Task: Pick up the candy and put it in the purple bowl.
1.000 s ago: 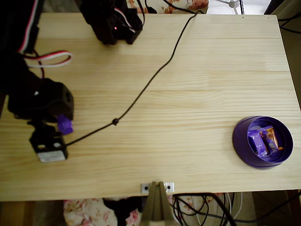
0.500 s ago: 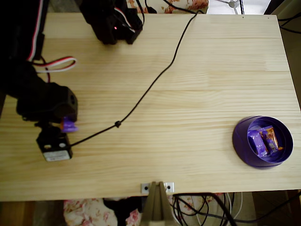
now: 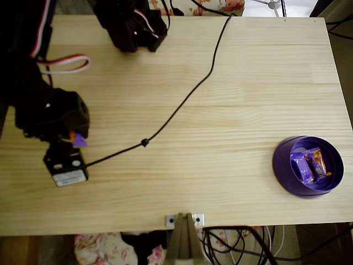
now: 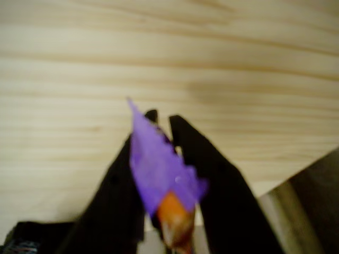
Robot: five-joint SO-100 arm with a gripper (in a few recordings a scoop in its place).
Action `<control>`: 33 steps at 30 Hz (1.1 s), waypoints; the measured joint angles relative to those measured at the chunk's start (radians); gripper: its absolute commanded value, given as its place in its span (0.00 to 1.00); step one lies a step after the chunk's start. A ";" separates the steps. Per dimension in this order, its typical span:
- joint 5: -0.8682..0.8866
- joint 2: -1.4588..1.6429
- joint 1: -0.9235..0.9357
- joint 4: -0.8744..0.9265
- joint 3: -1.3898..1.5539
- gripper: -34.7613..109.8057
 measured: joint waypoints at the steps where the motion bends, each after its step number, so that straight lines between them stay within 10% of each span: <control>1: -0.008 0.017 -0.006 0.015 0.000 0.24; 33: -0.141 0.383 -0.641 0.308 0.072 0.24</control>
